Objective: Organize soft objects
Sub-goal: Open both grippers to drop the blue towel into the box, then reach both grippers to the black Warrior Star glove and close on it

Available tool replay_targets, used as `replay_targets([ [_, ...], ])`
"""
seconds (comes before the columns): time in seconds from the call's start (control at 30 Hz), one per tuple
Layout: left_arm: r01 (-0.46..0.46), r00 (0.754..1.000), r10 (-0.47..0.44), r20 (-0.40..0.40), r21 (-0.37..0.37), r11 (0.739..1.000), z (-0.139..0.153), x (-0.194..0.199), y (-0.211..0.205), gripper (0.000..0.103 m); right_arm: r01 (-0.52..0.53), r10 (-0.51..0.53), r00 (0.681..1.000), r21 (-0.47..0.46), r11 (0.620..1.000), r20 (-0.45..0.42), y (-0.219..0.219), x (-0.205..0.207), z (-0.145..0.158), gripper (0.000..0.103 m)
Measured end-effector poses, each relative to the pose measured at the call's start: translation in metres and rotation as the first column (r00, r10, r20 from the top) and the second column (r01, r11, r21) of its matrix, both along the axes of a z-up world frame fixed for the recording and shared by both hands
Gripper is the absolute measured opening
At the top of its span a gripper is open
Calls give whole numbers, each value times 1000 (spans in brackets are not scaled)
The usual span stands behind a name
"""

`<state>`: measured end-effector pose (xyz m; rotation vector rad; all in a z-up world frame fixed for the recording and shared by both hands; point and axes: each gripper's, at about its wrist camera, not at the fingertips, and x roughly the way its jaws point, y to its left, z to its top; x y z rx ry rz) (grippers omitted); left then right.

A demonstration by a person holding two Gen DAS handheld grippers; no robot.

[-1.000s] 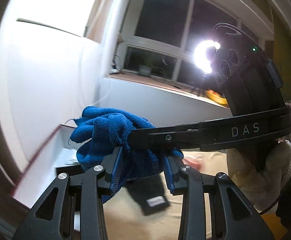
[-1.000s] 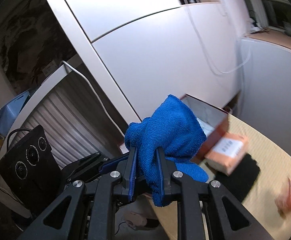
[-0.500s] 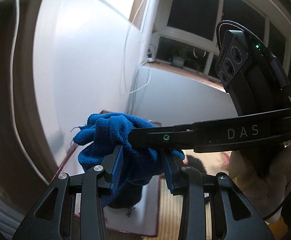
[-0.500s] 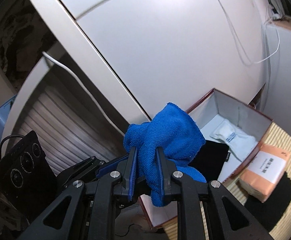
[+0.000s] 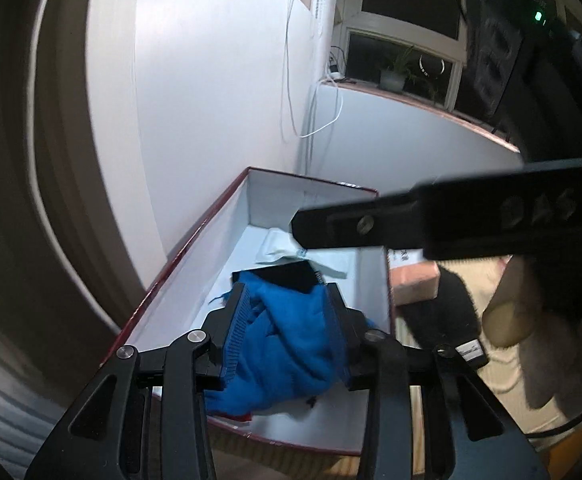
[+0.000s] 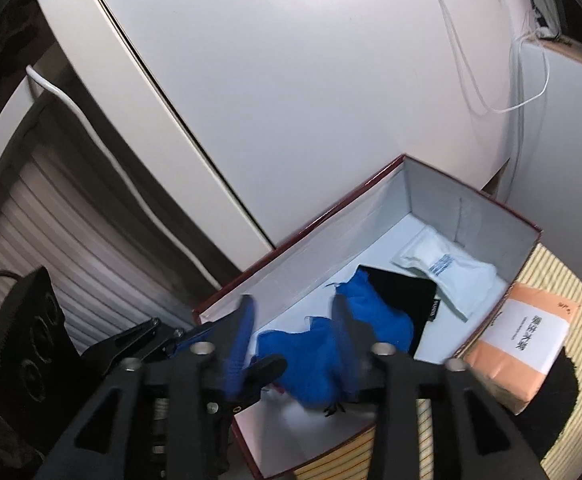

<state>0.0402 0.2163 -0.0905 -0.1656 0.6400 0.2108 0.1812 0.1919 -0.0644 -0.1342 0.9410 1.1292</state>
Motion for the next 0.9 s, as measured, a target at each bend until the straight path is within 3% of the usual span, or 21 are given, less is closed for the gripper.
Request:
replay_targets([
  [0.07,2,1000,-2,-6,12,1000,0,-3,-3,42,-4,5,1000,-5,1000,25,-4,-2,3,47],
  [0.13,-1,1000,1,0,19,1000,0,-6,-5,55,0,1,999,-11,1000,53,-11,-4,5,51],
  [0.47,39,998,-37,49,-40,998,10,-11,-19,55,110,-109,988,-3,994,110,-95,-1,15,55],
  [0.7,116,991,-110,71,-73,991,12,-10,-52,59,248,-250,961,26,968,120,-193,3,16,59],
  [0.9,198,980,-193,56,-107,974,2,-2,-86,59,384,-386,916,42,922,112,-275,2,10,60],
])
